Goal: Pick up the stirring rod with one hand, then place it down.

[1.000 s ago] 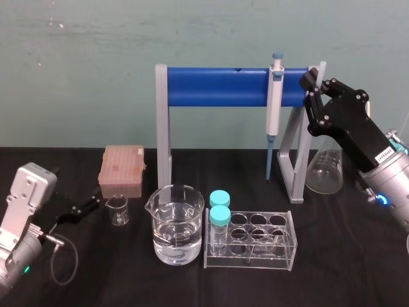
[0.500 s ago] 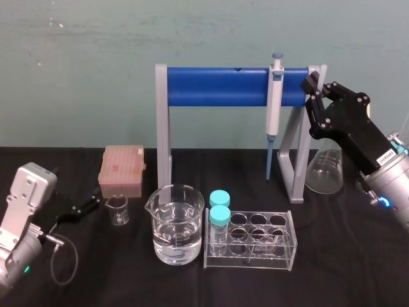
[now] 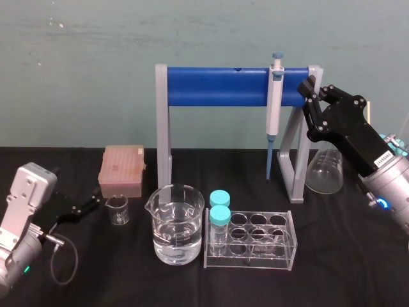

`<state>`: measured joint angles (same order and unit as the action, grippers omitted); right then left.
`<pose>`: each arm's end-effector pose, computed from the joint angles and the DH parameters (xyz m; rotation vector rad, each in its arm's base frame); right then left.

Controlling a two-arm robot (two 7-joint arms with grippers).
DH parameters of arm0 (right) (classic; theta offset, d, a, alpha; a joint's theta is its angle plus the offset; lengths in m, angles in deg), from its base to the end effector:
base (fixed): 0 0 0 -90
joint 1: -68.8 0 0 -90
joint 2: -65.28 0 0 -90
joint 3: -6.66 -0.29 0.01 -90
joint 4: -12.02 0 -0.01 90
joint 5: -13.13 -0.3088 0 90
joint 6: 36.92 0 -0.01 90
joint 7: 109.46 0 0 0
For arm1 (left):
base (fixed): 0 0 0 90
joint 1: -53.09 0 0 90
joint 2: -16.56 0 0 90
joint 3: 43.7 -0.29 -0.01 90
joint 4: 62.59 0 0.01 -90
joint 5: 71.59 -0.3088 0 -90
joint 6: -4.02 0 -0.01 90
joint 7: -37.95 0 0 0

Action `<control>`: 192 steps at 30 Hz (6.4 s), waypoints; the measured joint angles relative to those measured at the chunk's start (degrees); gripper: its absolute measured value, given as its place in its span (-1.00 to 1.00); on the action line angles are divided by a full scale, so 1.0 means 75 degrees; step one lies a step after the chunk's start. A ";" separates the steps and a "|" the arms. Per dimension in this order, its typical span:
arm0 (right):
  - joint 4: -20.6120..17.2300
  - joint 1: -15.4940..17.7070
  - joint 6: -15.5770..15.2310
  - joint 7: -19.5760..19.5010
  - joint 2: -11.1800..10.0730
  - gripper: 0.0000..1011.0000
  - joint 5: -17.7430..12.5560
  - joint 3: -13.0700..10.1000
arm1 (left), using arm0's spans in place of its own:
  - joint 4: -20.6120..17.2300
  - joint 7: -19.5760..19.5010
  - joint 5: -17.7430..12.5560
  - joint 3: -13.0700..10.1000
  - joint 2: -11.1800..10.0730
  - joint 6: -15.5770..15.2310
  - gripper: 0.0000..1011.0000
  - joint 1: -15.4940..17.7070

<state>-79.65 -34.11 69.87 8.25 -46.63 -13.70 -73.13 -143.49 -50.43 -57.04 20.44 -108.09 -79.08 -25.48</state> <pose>0.3798 -0.0547 -0.2090 0.3350 -0.3647 -0.8930 0.3581 0.0827 -0.3023 0.3046 -0.2850 1.2480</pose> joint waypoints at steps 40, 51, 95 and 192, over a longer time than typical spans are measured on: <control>0.0051 0.0008 -0.0060 -0.0008 -0.0014 -0.86 0.0037 0.0033 | 0.0000 0.0000 0.0000 0.0000 0.0000 0.0000 0.98 0.0000; 0.0038 0.0028 -0.0061 -0.0009 -0.0016 -0.86 0.0033 0.0037 | 0.0000 0.0000 0.0000 0.0000 0.0000 0.0000 0.98 0.0000; 0.1869 -0.0414 0.0670 0.2333 -0.0149 -0.86 -0.1531 0.1073 | 0.0000 0.0000 0.0000 0.0000 0.0000 0.0000 0.98 0.0000; 0.3302 -0.0904 0.0330 0.2018 0.0202 0.69 -0.0735 0.1689 | 0.0000 0.0000 0.0000 0.0000 0.0000 0.0000 0.98 0.0000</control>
<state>-54.89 -40.89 72.35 23.38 -45.11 -19.21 -60.46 -143.49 -50.43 -57.04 20.44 -108.09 -79.08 -25.48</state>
